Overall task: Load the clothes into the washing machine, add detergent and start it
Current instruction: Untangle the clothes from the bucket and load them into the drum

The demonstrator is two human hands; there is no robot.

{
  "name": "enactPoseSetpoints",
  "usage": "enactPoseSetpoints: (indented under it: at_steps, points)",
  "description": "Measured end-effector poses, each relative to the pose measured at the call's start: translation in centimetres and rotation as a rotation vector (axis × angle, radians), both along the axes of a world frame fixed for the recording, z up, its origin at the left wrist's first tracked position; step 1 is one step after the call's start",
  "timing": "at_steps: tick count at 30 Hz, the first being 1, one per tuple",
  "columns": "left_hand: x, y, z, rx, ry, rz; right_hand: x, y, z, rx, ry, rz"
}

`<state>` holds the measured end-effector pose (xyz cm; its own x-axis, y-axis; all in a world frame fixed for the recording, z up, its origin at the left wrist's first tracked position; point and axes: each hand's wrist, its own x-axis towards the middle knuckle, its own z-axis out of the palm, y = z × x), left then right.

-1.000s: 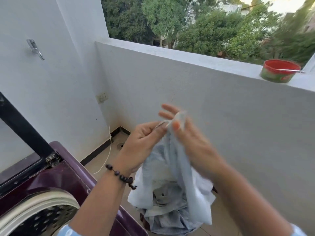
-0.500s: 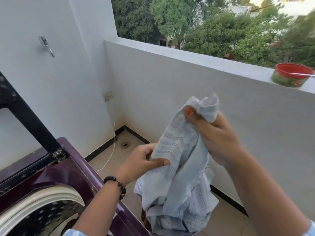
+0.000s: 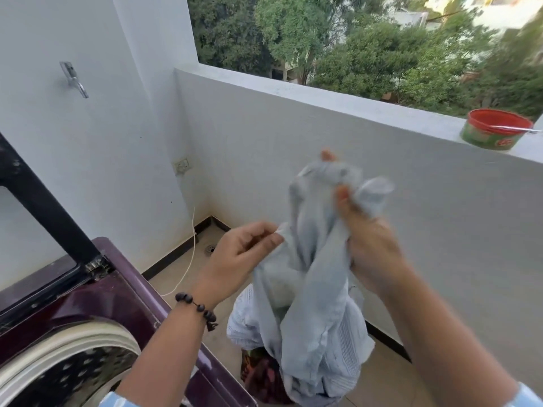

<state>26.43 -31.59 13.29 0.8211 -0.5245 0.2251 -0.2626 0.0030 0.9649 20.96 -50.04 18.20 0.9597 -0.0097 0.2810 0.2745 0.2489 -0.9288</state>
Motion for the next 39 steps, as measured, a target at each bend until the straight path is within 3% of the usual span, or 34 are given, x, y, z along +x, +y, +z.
enactPoseSetpoints:
  at_steps: [2,4,8,11,13,18,23,25,30,33,36,39]
  points:
    - [-0.6,-1.2,2.1,0.023,-0.135,-0.071,-0.1,1.1,-2.3,-0.104,0.028,0.179]
    - [-0.8,-1.8,2.8,0.073,-0.228,-0.082,-0.2,1.6,-3.6,-0.164,0.044,0.228]
    - [-0.9,-1.6,2.0,-0.052,-0.118,0.019,-0.1,1.0,-3.6,-0.348,0.113,0.134]
    - [-1.3,-1.6,0.6,-0.239,0.116,0.078,0.3,0.5,-3.1,-0.341,0.125,-0.086]
    - [-2.0,-1.8,-0.6,-0.262,0.17,0.047,0.5,0.6,-2.5,-0.335,0.105,-0.16]
    - [-2.9,-1.8,-4.6,-0.164,0.178,0.004,0.5,1.2,0.6,-0.294,-0.031,-0.222]
    - [-2.2,0.5,-9.8,0.164,0.17,0.056,-0.2,-0.2,4.8,-0.002,-0.15,-0.232]
    - [-1.8,1.0,-11.0,0.194,0.158,0.072,-0.4,-0.5,5.7,0.059,-0.174,-0.223]
    - [0.0,1.6,-4.9,0.053,0.015,0.254,0.0,-0.8,4.7,0.123,-0.116,-0.279]
    - [0.4,1.6,1.3,0.01,-0.144,0.18,0.2,-0.2,2.5,-0.065,-0.015,-0.139]
    - [-0.2,0.5,4.8,0.007,-0.23,0.098,0.1,2.1,0.2,-0.394,0.098,0.091]
    - [-0.4,0.1,4.7,-0.028,-0.239,0.113,0.3,3.2,-0.6,-0.376,0.091,0.11]
